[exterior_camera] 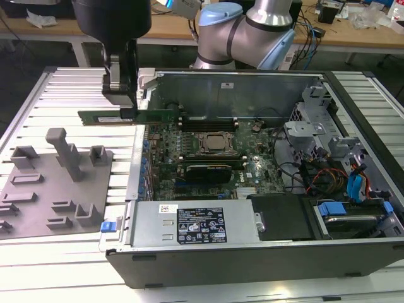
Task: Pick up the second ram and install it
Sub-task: 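Pick up the second ram and move it above second insertion slot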
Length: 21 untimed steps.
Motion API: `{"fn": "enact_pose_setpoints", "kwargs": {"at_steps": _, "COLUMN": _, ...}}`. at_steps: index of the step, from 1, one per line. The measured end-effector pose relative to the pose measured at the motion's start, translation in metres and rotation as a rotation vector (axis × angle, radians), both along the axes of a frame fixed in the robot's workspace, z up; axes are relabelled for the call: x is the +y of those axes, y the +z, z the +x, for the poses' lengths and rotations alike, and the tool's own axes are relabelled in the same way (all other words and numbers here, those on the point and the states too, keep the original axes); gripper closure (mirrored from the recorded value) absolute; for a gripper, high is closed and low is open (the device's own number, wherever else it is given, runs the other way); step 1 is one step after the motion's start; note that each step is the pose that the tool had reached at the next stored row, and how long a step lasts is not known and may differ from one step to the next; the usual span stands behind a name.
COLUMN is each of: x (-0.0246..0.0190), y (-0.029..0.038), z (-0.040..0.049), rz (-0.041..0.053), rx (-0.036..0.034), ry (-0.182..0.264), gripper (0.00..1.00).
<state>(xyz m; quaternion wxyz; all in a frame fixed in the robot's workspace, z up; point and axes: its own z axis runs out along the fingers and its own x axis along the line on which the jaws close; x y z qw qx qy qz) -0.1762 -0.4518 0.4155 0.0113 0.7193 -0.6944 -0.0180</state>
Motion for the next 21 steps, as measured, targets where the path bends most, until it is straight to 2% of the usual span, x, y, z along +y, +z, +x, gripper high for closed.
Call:
{"fn": "enact_pose_setpoints", "kwargs": {"at_steps": 2, "x": 0.0004, "y": -0.0001, "z": 0.0031, "rz": 0.0003, "rx": 0.0, "ry": 0.0, "gripper": 0.87}}
{"fn": "enact_pose_setpoints", "kwargs": {"at_steps": 6, "x": 0.0038, "y": -0.0002, "z": 0.017, "rz": 0.0017, "rx": 0.0001, "ry": 0.0, "gripper": 0.87}}
{"fn": "enact_pose_setpoints", "kwargs": {"at_steps": 21, "x": 0.0095, "y": -0.0034, "z": 0.0493, "rz": 0.0021, "rx": 0.0027, "ry": 0.0, "gripper": 0.87}}
